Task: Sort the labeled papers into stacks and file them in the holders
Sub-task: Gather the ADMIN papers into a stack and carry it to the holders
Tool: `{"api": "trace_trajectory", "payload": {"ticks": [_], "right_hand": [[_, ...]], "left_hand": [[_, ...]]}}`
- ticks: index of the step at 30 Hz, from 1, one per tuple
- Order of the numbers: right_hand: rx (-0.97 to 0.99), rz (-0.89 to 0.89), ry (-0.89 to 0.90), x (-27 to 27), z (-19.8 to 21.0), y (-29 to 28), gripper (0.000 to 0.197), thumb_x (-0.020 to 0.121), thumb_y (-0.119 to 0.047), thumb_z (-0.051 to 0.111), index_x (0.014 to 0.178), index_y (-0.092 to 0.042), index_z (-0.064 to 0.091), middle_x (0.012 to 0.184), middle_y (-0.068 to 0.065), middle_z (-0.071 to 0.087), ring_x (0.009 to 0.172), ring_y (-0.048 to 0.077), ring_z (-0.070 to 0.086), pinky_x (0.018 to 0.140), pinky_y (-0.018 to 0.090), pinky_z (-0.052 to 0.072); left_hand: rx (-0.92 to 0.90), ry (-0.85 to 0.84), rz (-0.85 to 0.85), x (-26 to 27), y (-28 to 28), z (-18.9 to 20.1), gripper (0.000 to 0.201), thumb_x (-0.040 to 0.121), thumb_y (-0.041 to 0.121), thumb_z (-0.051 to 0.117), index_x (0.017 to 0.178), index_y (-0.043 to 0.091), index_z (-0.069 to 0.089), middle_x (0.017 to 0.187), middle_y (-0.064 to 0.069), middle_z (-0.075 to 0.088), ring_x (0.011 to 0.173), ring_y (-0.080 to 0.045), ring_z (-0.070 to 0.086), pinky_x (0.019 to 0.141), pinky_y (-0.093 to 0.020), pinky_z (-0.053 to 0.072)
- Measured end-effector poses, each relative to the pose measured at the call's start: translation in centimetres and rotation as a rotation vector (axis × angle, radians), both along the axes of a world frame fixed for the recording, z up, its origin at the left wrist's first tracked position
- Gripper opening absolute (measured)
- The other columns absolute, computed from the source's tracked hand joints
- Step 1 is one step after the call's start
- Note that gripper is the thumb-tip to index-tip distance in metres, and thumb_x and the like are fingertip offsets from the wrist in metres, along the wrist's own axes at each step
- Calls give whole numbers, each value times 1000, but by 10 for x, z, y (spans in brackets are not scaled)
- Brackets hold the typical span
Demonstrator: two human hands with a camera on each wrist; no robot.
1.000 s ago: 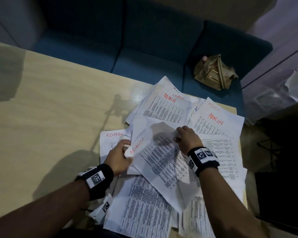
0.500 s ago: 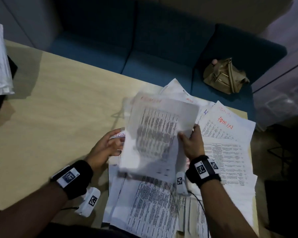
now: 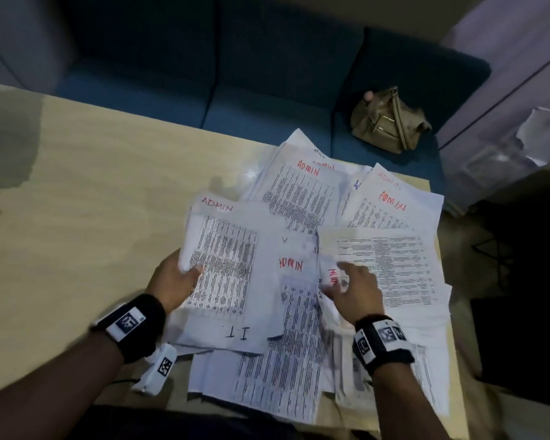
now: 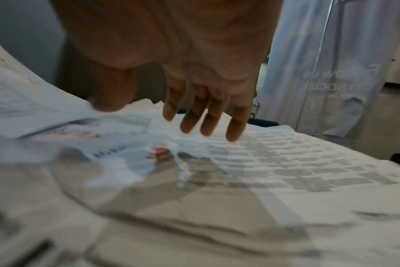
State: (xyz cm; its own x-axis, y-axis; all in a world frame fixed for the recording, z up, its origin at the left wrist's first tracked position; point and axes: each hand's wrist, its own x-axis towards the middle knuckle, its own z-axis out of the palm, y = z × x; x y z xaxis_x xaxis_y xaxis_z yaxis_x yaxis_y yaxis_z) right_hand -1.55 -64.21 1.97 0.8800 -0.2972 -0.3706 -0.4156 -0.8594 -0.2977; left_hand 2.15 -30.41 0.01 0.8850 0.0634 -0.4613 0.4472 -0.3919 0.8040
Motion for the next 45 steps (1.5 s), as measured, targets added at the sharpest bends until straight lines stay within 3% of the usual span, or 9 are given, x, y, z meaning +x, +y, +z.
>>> {"api": "trace_trajectory", "payload": {"ticks": [6, 14, 17, 20, 27, 33, 40, 43, 45], "right_hand": [[34, 198, 250, -31, -13, -2, 91, 78, -25, 74, 150, -28, 18, 160, 0, 7, 146, 23, 17, 116, 41, 27], [-47, 183, -9, -25, -10, 9, 35, 93, -17, 46, 128, -20, 52, 111, 5, 66, 97, 22, 62, 78, 32, 50], [197, 36, -185, -10, 2, 25, 27, 90, -11, 56, 115, -18, 63, 87, 0, 68, 78, 12, 63, 76, 26, 52], [401, -128, -416, 14, 23, 62, 18, 85, -10, 66, 100, -20, 68, 82, -12, 65, 71, -12, 58, 68, 0, 42], [799, -410, -325, 67, 14, 155, 14, 83, -12, 69, 86, -25, 64, 90, -7, 69, 84, 12, 67, 84, 34, 57], [1083, -164, -196, 66, 21, 174, 21, 81, -13, 69, 100, -20, 65, 96, 1, 69, 82, 13, 66, 84, 37, 57], [404, -118, -373, 65, 18, 93, 61, 81, -32, 72, 133, -18, 43, 136, 1, 47, 123, 17, 46, 105, 37, 42], [538, -219, -244, 59, 17, 73, 60, 84, -32, 69, 135, -18, 41, 113, 1, 61, 94, 14, 62, 76, 26, 53], [459, -181, -241, 53, 15, 68, 42, 86, -32, 68, 122, -17, 54, 86, -7, 63, 74, 5, 61, 57, 13, 41]], "left_hand": [[-31, -2, -85, -6, -6, 3, 42, 98, 16, 51, 140, 18, 43, 117, -1, 60, 95, -16, 59, 69, -22, 46], [-39, -26, -154, 0, -20, -1, 44, 99, 17, 48, 141, 19, 38, 116, -12, 63, 76, -20, 58, 61, -30, 48], [-28, -12, -162, 2, -23, 2, 52, 100, 19, 46, 149, 21, 28, 137, -7, 53, 104, -30, 60, 83, -40, 51], [-63, -31, -156, -2, -31, 9, 49, 101, 21, 44, 148, 22, 29, 135, 6, 49, 118, -17, 51, 92, -31, 40], [-205, -60, -80, -12, -45, 15, 36, 95, 31, 54, 127, 38, 40, 119, 14, 59, 114, -15, 58, 95, -35, 46], [-39, -92, -117, -12, -47, 10, 78, 83, 27, 73, 146, 26, 28, 126, 11, 54, 111, -10, 53, 85, -25, 41], [-178, -25, 203, -2, -31, 14, 24, 85, 14, 71, 107, 13, 62, 98, -8, 69, 97, -33, 65, 88, -39, 51], [-203, -29, 238, 2, -16, 10, 29, 79, 12, 77, 104, 16, 64, 96, -4, 70, 95, -33, 67, 88, -43, 52], [-258, -23, 263, 2, -10, 8, 33, 77, 13, 79, 106, 19, 64, 95, 3, 71, 97, -28, 68, 86, -39, 53]]}}
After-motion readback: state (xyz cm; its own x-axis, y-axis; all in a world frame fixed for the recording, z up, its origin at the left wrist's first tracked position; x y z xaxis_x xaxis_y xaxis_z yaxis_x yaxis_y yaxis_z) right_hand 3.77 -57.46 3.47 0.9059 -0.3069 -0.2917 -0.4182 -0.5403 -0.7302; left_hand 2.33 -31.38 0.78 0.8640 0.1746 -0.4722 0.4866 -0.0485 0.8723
